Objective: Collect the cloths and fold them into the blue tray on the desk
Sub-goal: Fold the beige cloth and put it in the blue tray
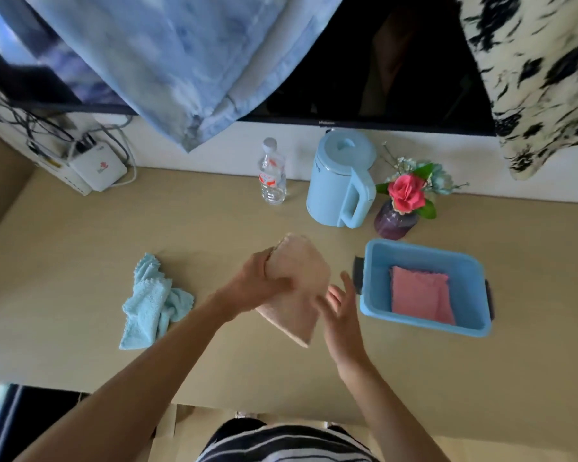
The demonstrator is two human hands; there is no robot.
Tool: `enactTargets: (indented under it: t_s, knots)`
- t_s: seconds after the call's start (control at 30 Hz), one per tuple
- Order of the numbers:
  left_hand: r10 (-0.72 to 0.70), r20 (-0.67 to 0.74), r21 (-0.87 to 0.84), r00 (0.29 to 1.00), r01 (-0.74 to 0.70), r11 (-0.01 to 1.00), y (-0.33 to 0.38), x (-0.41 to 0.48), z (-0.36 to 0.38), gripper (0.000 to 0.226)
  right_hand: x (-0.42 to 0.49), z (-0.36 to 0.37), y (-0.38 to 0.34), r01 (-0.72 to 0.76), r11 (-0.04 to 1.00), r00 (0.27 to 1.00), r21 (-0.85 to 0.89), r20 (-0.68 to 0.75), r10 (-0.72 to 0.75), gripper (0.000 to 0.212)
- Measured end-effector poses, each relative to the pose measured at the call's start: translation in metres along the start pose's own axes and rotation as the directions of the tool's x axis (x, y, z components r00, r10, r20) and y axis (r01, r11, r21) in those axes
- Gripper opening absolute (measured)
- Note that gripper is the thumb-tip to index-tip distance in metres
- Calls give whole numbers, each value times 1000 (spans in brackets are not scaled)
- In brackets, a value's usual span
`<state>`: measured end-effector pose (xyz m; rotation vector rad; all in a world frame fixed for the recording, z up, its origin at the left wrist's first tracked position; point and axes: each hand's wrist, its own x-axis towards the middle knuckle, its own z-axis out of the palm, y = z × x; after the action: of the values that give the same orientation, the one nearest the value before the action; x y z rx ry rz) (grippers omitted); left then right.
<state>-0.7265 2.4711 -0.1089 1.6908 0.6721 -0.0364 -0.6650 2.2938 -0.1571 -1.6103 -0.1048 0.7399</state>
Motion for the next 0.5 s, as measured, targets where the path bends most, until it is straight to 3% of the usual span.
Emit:
enactTargets:
  t_s: [0.1,0.17,0.23,0.33,0.5]
  knots:
    - [19,-66,-222,998,-33,975,33,-8,27,60,14,-28,-33,-139,922,989,361,103,109,66]
    - [53,-84,-323,995,-77,943,49,-7,50,58,18,-51,-46,-148,878,988,456,112,108,64]
    - [104,-110,-354,988,-136,925,60,-4,74,57,21,-78,-54,-62,909,998,412,26,57,69]
    - [114,-202,-260,973,-165,951,69,11,112,63,23,-121,-62,52,953,997,298,-77,-30,67]
    - [164,-216,-125,963,-193,973,78,41,171,75,30,-190,-73,158,986,985,-42,-60,-161,52]
